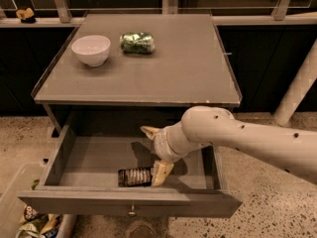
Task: Pick rxbar chocolate from top drawer and place on counter
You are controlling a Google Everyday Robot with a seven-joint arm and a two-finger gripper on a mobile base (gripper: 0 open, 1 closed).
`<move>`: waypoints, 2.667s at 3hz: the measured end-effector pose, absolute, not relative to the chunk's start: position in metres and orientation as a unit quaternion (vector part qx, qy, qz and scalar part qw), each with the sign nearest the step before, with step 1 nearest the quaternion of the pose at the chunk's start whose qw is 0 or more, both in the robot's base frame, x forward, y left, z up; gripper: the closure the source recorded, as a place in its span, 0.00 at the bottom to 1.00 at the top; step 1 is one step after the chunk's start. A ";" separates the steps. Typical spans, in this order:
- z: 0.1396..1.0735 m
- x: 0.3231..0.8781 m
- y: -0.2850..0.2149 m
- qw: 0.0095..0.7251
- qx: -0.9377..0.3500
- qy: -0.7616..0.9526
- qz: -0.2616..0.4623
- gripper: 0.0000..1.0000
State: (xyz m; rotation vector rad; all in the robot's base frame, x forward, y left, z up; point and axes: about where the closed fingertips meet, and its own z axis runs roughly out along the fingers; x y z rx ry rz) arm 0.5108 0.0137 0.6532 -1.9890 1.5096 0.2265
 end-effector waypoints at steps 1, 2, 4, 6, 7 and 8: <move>0.664 0.511 0.025 0.350 -0.736 0.558 0.156 0.00; 0.695 0.512 0.037 0.433 -0.713 0.490 0.253 0.00; 0.675 0.506 0.042 0.442 -0.722 0.454 0.279 0.00; 0.636 0.498 0.058 0.342 -0.749 0.517 0.233 0.00; 0.639 0.496 0.062 0.328 -0.737 0.541 0.239 0.00; 0.638 0.496 0.062 0.329 -0.737 0.540 0.240 0.00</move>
Offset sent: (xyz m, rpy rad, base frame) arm -0.0147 0.0141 -0.0189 0.7770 -0.0426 0.6132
